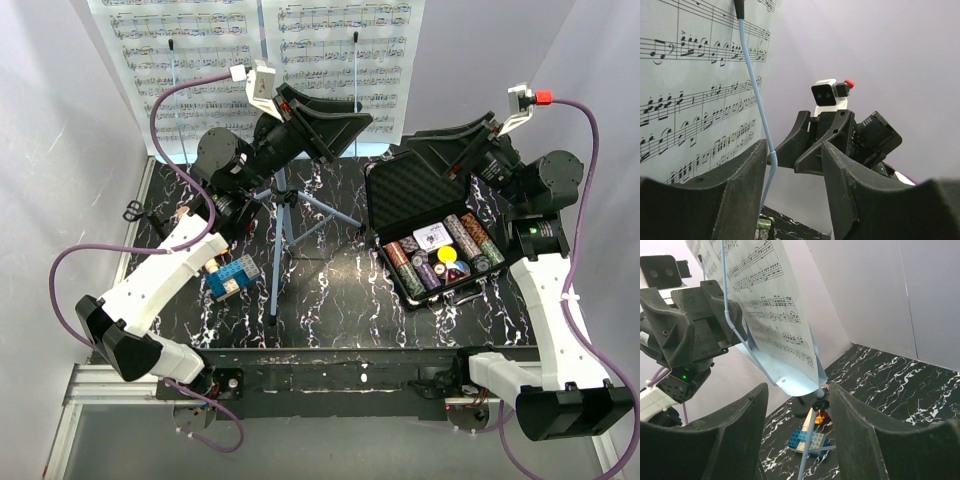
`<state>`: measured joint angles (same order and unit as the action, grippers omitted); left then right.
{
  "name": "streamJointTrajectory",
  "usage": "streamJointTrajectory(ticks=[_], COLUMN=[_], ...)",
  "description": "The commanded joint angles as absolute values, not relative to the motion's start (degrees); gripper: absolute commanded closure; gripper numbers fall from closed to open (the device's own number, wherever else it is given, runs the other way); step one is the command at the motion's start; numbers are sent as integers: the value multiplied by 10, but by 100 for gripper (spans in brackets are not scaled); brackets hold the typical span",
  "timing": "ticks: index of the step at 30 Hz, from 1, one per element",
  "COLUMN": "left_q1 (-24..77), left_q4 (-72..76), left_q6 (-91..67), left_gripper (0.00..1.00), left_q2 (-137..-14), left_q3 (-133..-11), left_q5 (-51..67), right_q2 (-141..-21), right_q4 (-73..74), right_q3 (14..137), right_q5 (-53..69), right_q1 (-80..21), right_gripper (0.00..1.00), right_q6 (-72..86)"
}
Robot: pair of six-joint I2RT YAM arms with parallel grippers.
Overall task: Pack up the instrument practice props
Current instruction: Pick up the sheet music from the music stand.
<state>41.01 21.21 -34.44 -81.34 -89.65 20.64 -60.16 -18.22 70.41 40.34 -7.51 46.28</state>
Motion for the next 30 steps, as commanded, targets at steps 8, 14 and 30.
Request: streamJointTrajectory(ticks=[8, 14, 30], left_q1=[413, 412, 412], left_q4=[211, 208, 208], left_q6=[-333, -330, -330], left_gripper=[64, 66, 65], left_q2=[-815, -814, -810], left_q3=[-917, -915, -907], left_q5=[184, 179, 171], right_q2=[-612, -621, -681], right_q4=[-235, -236, -201], right_q3=[729, 740, 808], right_q5=[423, 432, 439], right_q1=[-74, -74, -102], right_gripper=[38, 38, 42], right_q6=[484, 490, 465])
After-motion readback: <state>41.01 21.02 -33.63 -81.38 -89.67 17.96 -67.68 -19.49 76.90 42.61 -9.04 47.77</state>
